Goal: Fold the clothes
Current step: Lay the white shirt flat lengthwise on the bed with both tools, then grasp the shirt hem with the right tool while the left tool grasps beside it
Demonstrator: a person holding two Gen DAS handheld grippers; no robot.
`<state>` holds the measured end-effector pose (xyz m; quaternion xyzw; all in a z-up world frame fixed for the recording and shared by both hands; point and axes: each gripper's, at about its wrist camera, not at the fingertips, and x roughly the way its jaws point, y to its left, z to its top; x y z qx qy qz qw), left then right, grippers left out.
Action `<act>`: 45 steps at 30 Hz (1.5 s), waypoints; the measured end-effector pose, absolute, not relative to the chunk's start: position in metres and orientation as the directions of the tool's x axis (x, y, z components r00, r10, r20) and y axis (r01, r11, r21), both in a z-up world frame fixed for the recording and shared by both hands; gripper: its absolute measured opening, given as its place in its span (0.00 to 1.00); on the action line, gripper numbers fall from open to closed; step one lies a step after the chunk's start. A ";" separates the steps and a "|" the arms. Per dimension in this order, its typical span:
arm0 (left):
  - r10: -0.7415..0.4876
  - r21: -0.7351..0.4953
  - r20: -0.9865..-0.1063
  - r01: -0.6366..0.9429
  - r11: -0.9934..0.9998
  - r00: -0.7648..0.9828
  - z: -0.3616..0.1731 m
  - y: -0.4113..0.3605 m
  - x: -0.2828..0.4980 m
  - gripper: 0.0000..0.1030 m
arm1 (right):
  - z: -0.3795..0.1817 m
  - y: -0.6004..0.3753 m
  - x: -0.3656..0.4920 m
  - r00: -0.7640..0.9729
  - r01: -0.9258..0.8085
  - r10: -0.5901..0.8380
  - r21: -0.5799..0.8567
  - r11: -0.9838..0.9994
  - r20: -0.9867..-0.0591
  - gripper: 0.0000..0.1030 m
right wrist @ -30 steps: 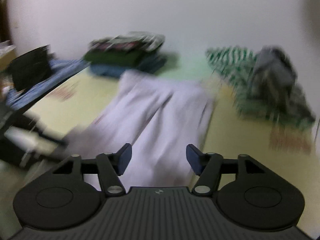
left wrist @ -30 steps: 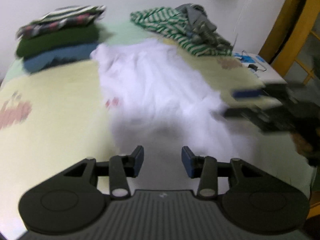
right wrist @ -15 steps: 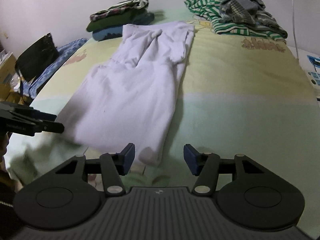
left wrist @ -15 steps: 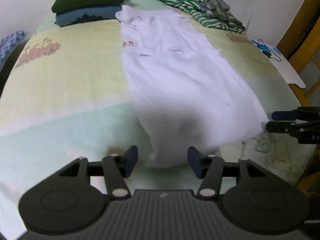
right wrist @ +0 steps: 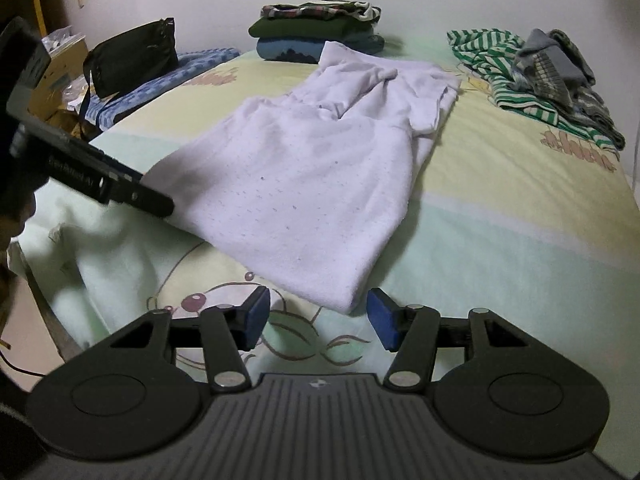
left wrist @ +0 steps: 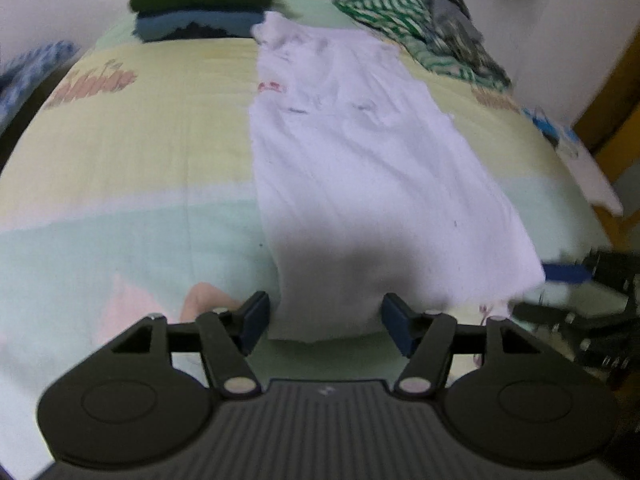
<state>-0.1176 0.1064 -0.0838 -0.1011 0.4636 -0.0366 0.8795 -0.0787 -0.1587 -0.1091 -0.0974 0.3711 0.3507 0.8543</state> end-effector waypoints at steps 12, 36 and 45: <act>-0.119 -0.215 -0.787 -0.088 0.973 0.605 -0.087 0.096 -0.118 0.71 | -0.113 -0.157 -0.081 0.519 -0.690 0.537 0.045 0.723 -0.665 0.39; -0.350 -0.491 -0.756 -0.126 0.862 0.553 -0.087 0.136 -0.138 0.67 | -0.110 -0.135 -0.090 0.587 -0.563 0.414 0.017 0.827 -0.696 0.26; -0.385 -0.520 -0.725 -0.088 0.849 0.572 -0.090 0.139 -0.121 0.72 | -0.111 -0.129 -0.097 0.617 -0.516 0.375 0.005 0.857 -0.692 0.32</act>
